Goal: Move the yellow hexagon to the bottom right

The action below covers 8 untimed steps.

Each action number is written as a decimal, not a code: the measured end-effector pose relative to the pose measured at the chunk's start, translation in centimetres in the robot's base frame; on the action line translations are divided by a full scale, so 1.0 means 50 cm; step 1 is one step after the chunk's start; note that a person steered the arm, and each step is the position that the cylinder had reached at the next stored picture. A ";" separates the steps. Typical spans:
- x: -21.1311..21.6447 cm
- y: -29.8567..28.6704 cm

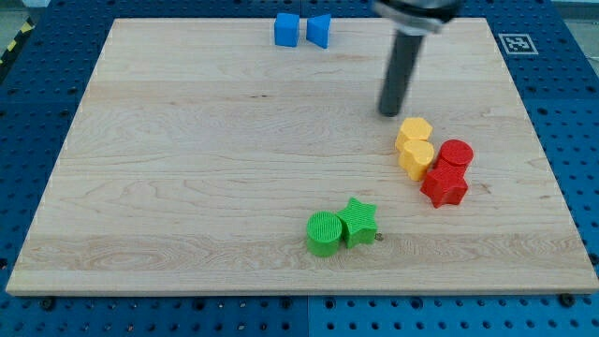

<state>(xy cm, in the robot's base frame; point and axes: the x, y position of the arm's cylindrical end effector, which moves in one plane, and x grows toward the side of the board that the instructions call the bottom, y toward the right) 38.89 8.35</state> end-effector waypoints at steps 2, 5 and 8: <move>0.100 -0.063; 0.103 0.032; 0.068 0.173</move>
<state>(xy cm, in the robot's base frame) 42.30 16.99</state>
